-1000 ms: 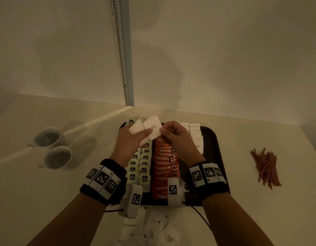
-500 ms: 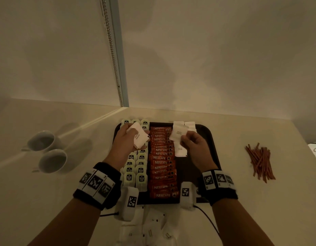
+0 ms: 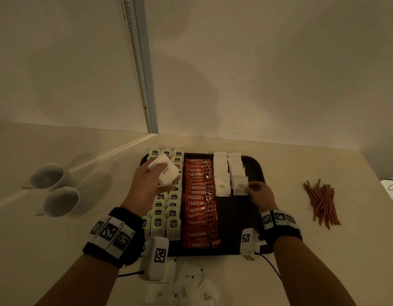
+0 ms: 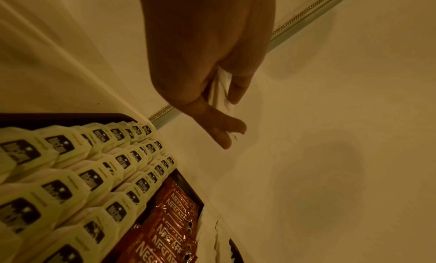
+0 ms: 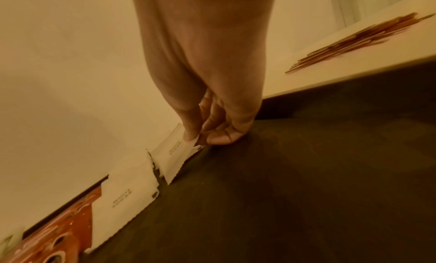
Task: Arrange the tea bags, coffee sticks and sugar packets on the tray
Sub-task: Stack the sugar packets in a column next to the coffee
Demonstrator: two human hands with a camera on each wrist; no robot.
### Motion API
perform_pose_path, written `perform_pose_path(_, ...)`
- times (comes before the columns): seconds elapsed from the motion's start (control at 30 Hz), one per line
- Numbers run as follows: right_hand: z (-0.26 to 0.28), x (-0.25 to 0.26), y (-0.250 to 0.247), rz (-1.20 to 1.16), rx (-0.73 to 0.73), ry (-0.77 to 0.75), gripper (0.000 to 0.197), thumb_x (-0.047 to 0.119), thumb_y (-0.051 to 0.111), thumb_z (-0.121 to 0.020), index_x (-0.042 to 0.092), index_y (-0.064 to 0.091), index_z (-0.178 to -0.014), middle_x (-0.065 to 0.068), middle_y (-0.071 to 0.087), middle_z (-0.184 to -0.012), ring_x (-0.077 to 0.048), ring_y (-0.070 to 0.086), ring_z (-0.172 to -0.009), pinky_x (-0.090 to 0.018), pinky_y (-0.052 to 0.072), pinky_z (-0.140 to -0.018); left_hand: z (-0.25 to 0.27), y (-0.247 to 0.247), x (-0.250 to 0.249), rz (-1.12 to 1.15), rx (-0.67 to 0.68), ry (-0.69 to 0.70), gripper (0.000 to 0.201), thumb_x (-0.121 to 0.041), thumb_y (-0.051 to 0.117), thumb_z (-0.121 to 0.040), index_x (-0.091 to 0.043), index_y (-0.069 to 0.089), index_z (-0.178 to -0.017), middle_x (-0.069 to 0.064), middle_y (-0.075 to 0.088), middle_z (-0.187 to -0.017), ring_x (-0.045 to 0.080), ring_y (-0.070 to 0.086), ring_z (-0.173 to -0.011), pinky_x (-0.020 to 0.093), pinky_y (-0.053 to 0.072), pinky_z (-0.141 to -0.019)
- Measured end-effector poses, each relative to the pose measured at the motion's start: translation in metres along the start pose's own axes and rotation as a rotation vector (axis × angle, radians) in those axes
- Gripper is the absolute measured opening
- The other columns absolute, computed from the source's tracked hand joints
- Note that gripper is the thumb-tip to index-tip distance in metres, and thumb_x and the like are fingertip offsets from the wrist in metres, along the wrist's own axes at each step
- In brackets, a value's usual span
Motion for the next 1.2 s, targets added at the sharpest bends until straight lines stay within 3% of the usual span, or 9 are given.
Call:
perform_pose_path(0.2, -0.001, 0.007, -0.003, 0.13, -0.114, -0.038, 0.02, 0.016, 0.066, -0.085, 0.009, 0.062, -0.104, -0.01, 0.065, -0.109, -0.025, 0.059, -0.1, -0.038, 0.048, -0.092, -0.002, 0.004, 0.006, 0.171, 0.032, -0.084, 0.031, -0.007, 0.033, -0.097, -0.011, 0.047, -0.124, 0.02, 0.063, -0.107, 0.03, 0.071, -0.074, 0.028, 0.056, -0.051)
perform_pose_path(0.37, 0.009, 0.02, -0.005, 0.177, -0.163, -0.082, 0.027, 0.015, 0.07, -0.082, 0.003, 0.058, -0.103, -0.015, 0.064, -0.105, -0.027, 0.059, -0.095, -0.029, 0.043, -0.078, -0.002, 0.006, 0.008, 0.134, 0.048, -0.085, 0.026, -0.006, 0.039, -0.1, -0.007, 0.048, -0.124, 0.018, 0.06, -0.112, 0.033, 0.068, -0.084, 0.027, 0.057, -0.055)
perform_pose_path(0.47, 0.027, 0.059, -0.004, 0.101, -0.18, -0.232, 0.026, 0.02, 0.067, -0.085, 0.006, 0.057, -0.104, -0.009, 0.062, -0.098, -0.018, 0.057, -0.086, -0.024, 0.045, -0.071, -0.001, 0.005, 0.007, 0.021, 0.038, -0.058, 0.022, -0.008, 0.044, -0.099, -0.007, 0.051, -0.12, 0.017, 0.06, -0.115, 0.032, 0.067, -0.093, 0.025, 0.056, -0.055)
perform_pose_path(0.6, 0.09, 0.145, 0.04, -0.192, 0.262, -0.441, 0.017, 0.028, 0.057, -0.092, 0.015, 0.062, -0.101, 0.005, 0.065, -0.093, -0.001, 0.062, -0.08, -0.016, 0.051, -0.071, -0.003, 0.008, 0.005, -0.197, 0.027, -0.001, 0.021, -0.009, 0.053, -0.096, -0.009, 0.056, -0.116, 0.015, 0.063, -0.114, 0.023, 0.065, -0.093, 0.022, 0.053, -0.051)
perform_pose_path(0.67, 0.116, 0.169, 0.06, -0.268, 0.432, -0.469, 0.019, 0.031, 0.059, -0.09, 0.016, 0.065, -0.1, 0.002, 0.068, -0.092, -0.006, 0.065, -0.08, -0.018, 0.053, -0.071, -0.004, 0.013, 0.002, -0.286, 0.046, 0.038, 0.027, -0.011, 0.056, -0.094, -0.007, 0.058, -0.121, 0.014, 0.066, -0.111, 0.018, 0.066, -0.084, 0.021, 0.052, -0.05)
perform_pose_path(0.77, 0.131, 0.182, 0.073, -0.301, 0.474, -0.482, 0.013, 0.023, 0.061, -0.089, 0.016, 0.065, -0.099, -0.007, 0.069, -0.094, -0.022, 0.067, -0.086, -0.032, 0.057, -0.077, -0.003, 0.013, -0.001, -0.335, 0.04, 0.086, 0.034, -0.012, 0.059, -0.093, -0.007, 0.057, -0.126, 0.013, 0.067, -0.11, 0.018, 0.066, -0.085, 0.02, 0.053, -0.051)
perform_pose_path(0.9, 0.124, 0.174, 0.074, -0.364, 0.473, -0.409, 0.01, 0.019, 0.061, -0.089, 0.015, 0.065, -0.098, -0.012, 0.068, -0.099, -0.027, 0.066, -0.089, -0.037, 0.057, -0.08, -0.002, 0.005, 0.003, -0.256, 0.027, 0.05, 0.031, -0.011, 0.051, -0.097, -0.008, 0.054, -0.127, 0.011, 0.064, -0.111, 0.02, 0.067, -0.088, 0.024, 0.058, -0.062)
perform_pose_path(1.03, 0.095, 0.143, 0.045, -0.488, 0.346, -0.309, 0.007, 0.01, 0.056, -0.091, 0.012, 0.063, -0.093, -0.009, 0.067, -0.103, -0.02, 0.066, -0.094, -0.029, 0.056, -0.079, -0.003, -0.006, 0.008, -0.163, 0.027, 0.007, 0.035, -0.006, 0.044, -0.099, -0.004, 0.047, -0.134, 0.016, 0.056, -0.123, 0.024, 0.068, -0.091, 0.033, 0.059, -0.08)
perform_pose_path(1.2, 0.061, 0.08, 0.024, -0.34, 0.169, -0.139, 0.019, 0.009, 0.055, -0.092, 0.01, 0.059, -0.111, -0.003, 0.063, -0.109, -0.017, 0.062, -0.101, -0.022, 0.051, -0.073, -0.007, -0.013, 0.011, -0.169, 0.009, 0.013, 0.034, -0.004, 0.045, -0.098, -0.006, 0.046, -0.133, 0.021, 0.052, -0.129, 0.029, 0.066, -0.096, 0.023, 0.058, -0.067)
Point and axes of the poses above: each hand's wrist, its own z-axis away from the middle knuckle, its own y-axis out of the palm, x = y × z, the point moved 9 cm from there along -z, towards the middle knuckle
